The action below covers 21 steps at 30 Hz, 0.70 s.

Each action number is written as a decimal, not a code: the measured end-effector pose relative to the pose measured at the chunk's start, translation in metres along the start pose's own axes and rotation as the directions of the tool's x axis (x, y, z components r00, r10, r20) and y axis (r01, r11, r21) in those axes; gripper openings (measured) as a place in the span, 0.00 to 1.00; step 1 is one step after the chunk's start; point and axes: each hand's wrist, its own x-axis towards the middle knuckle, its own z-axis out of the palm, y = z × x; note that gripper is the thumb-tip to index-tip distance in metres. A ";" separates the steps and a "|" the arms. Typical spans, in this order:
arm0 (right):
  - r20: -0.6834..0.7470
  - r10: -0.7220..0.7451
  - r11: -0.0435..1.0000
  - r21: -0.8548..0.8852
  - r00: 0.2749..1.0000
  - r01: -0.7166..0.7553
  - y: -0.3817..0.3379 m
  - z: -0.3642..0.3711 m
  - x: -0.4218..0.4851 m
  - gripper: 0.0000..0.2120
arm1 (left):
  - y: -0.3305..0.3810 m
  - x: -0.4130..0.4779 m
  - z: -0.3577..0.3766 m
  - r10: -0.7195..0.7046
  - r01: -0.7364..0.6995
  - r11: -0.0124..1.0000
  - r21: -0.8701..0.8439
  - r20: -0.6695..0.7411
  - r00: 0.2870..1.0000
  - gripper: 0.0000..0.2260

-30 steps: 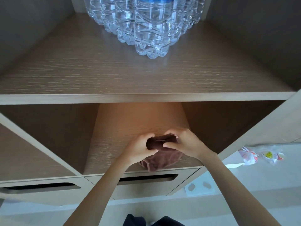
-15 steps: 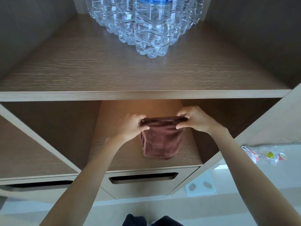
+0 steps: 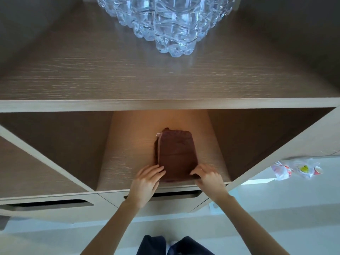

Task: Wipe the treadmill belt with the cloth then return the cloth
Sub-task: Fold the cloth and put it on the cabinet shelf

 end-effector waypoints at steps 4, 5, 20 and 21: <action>0.036 0.053 0.998 0.038 0.998 -0.055 -0.003 -0.005 0.001 0.12 | 0.004 0.000 -0.006 0.012 -0.012 1.000 -0.013 -0.025 1.000 0.13; 0.120 0.096 0.994 0.048 0.988 -0.102 -0.006 -0.013 0.004 0.11 | 0.004 0.002 -0.009 0.013 -0.013 1.000 -0.026 -0.015 1.000 0.12; -0.079 0.294 0.956 0.025 0.953 -0.293 -0.005 -0.022 0.079 0.17 | -0.004 0.097 -0.025 -0.405 0.407 0.912 0.045 -0.041 0.913 0.26; -0.124 0.217 0.976 -0.002 0.968 -0.219 -0.008 -0.016 0.070 0.16 | 0.002 0.091 -0.020 -0.328 0.329 0.942 0.074 -0.023 0.944 0.25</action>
